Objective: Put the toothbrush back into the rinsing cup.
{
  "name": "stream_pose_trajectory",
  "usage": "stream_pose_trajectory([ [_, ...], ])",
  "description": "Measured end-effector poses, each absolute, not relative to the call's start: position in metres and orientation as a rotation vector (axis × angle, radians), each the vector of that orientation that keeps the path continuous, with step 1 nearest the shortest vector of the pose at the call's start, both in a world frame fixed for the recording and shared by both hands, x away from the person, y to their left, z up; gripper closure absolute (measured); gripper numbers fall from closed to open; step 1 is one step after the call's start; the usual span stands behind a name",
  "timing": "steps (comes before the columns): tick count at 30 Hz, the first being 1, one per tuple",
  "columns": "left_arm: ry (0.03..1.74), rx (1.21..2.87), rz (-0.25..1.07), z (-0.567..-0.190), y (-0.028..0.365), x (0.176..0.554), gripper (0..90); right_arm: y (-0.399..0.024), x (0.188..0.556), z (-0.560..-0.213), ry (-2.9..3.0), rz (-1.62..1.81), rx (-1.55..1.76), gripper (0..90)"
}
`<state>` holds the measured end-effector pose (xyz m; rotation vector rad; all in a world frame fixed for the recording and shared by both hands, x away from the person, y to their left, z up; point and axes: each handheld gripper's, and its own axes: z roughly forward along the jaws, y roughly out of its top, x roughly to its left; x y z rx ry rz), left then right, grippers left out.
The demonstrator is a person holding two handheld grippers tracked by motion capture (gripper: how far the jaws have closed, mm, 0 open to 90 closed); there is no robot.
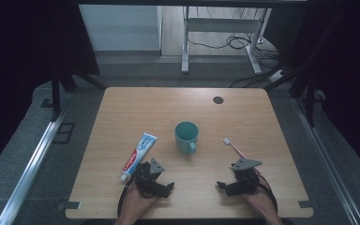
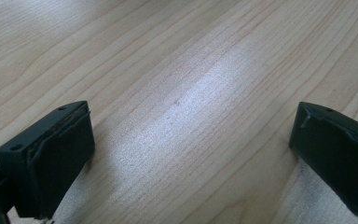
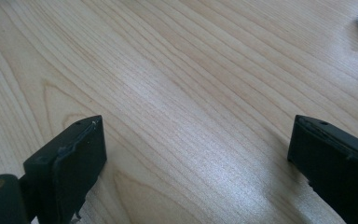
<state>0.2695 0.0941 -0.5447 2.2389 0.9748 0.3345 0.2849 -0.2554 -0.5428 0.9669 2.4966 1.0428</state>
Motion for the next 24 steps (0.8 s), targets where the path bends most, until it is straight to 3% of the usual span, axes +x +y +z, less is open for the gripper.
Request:
stream_pose_trajectory([
  [24, 0.975, 2.239, 0.335, -0.545, 0.094, 0.269, 0.0, -0.265, 0.289, -0.531, 2.483, 1.050, 0.996, 2.8],
])
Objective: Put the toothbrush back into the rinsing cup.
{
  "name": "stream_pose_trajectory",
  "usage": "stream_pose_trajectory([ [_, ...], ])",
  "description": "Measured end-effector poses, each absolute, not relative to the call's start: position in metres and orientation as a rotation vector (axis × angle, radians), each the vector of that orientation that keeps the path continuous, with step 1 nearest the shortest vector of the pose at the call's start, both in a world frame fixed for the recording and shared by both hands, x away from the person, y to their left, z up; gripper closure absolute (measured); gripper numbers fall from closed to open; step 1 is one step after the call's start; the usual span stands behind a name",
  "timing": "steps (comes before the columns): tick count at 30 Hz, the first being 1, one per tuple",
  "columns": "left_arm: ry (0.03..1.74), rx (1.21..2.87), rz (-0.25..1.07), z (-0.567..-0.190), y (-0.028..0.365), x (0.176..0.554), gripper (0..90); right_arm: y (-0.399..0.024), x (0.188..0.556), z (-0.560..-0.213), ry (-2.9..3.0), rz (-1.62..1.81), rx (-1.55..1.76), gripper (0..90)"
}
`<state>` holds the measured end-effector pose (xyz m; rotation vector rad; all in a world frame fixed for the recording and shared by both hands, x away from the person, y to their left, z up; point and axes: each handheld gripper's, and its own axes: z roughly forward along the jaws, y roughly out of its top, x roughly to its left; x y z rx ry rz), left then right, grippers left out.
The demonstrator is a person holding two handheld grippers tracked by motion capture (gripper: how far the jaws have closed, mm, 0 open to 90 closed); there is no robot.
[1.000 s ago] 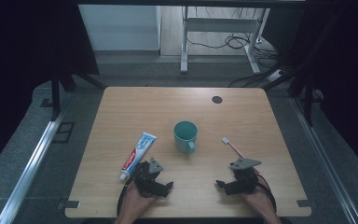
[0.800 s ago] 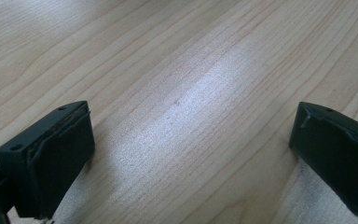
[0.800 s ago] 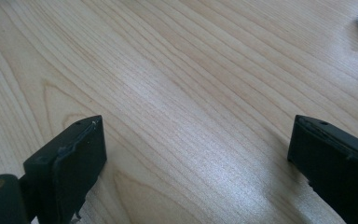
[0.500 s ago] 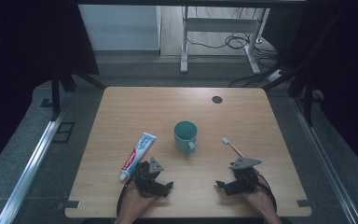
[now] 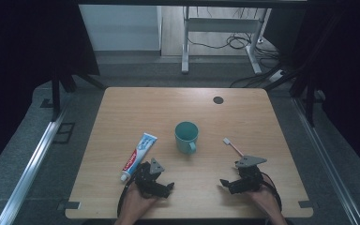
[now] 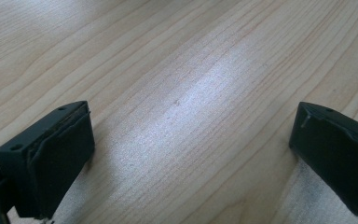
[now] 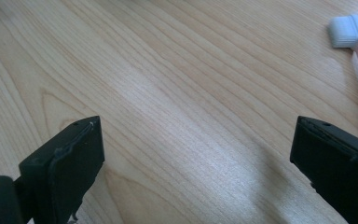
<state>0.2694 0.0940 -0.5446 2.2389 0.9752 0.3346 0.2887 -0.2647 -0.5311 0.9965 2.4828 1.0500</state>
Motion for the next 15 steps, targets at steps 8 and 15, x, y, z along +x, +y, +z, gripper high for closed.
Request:
stream_pose_trajectory([
  [8, 0.975, 2.239, 0.335, -0.545, 0.094, 0.270, 0.0, -0.268, 0.292, -0.525, 2.480, 1.080, 1.017, 5.5],
  [15, 0.975, 2.241, 0.336, -0.545, 0.094, 0.270, 0.0, -0.277, 0.298, -0.520, 2.463, 1.069, 1.085, 7.5],
])
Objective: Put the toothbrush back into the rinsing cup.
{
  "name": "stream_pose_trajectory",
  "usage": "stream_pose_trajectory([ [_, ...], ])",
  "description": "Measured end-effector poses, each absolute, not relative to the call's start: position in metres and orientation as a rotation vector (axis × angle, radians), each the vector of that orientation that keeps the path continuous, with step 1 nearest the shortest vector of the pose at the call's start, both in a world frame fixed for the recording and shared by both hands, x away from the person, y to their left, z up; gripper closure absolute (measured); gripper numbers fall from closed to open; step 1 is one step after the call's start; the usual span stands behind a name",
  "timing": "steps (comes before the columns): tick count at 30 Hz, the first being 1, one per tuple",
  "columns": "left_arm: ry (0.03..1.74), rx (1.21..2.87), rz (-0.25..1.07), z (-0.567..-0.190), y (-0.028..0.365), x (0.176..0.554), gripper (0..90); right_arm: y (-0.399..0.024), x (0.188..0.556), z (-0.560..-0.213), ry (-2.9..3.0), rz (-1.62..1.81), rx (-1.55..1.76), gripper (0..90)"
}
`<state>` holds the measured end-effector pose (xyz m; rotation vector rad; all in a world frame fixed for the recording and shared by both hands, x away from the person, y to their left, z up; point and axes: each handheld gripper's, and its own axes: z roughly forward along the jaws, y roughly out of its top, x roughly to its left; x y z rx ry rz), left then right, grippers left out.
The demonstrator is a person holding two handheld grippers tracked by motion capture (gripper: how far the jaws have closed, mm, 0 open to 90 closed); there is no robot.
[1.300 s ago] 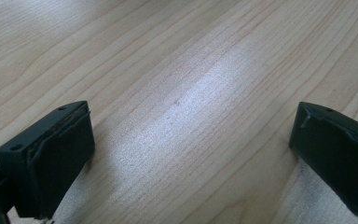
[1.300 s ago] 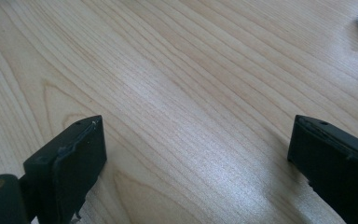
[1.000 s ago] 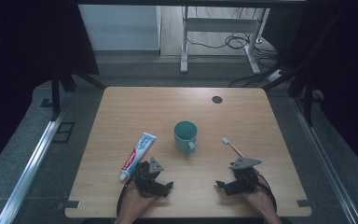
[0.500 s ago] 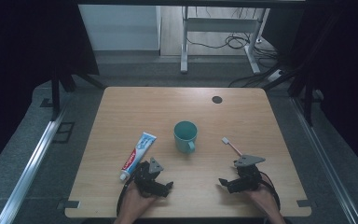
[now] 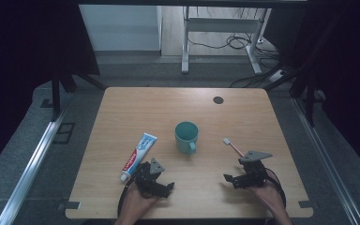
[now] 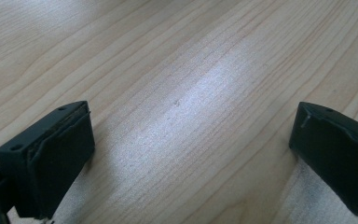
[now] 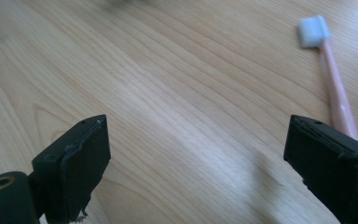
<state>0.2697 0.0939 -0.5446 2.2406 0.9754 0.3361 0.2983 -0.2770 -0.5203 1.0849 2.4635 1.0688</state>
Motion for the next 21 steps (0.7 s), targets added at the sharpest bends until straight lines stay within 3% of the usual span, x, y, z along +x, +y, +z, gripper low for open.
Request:
stream_pose_trajectory([
  [21, 0.976, 2.240, 0.337, -0.545, 0.094, 0.270, 0.0, -0.300, 0.318, -0.508, 2.448, 0.945, 1.187, 17.6],
])
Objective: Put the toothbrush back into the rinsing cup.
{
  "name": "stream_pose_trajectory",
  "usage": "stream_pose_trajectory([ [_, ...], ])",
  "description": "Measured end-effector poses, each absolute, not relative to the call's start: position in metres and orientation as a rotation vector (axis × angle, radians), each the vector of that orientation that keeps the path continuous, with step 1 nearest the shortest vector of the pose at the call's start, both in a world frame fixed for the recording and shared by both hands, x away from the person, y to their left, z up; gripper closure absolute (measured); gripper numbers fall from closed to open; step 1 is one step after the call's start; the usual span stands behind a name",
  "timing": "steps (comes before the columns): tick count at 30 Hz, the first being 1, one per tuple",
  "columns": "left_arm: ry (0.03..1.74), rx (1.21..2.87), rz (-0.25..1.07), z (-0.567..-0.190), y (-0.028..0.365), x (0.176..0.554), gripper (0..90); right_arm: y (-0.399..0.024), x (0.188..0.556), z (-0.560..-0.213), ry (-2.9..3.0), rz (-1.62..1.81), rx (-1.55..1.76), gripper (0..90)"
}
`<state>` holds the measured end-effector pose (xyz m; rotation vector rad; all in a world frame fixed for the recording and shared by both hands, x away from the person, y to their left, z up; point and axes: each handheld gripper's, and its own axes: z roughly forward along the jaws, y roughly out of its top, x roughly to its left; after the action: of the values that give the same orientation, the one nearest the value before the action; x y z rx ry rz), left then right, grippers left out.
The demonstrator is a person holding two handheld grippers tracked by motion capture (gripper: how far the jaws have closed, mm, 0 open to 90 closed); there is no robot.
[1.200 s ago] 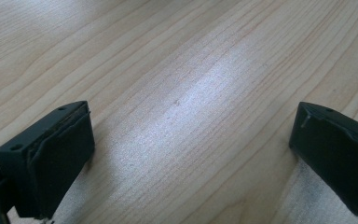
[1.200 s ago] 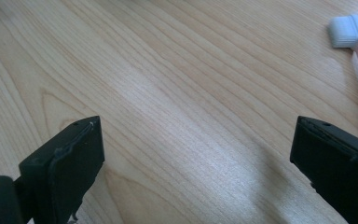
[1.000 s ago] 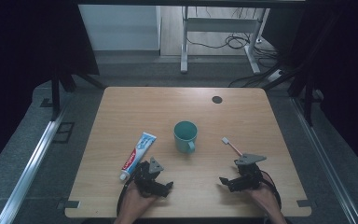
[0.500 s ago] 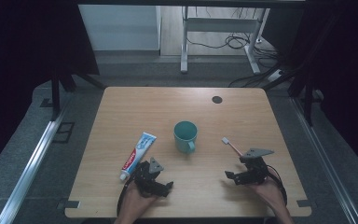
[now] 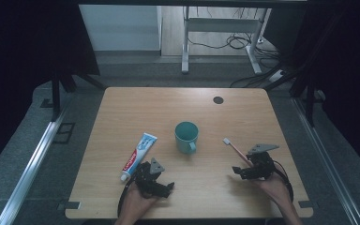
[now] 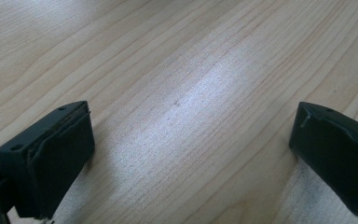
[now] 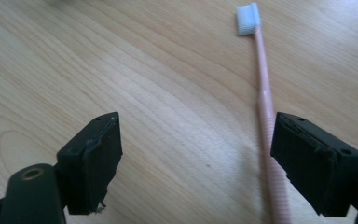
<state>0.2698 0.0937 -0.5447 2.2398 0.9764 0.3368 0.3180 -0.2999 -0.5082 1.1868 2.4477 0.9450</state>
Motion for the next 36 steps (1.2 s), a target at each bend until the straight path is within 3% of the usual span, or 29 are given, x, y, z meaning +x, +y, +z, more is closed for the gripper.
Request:
stream_pose_trajectory([
  [24, 0.976, 2.241, 0.337, -0.545, 0.094, 0.270, 0.0, -0.308, 0.355, -0.498, 2.616, 0.669, 1.251, 48.1],
  [36, 0.977, 2.243, 0.335, -0.544, 0.094, 0.270, 0.0, -0.304, 0.374, -0.497, 2.726, 0.482, 1.239, 54.2],
])
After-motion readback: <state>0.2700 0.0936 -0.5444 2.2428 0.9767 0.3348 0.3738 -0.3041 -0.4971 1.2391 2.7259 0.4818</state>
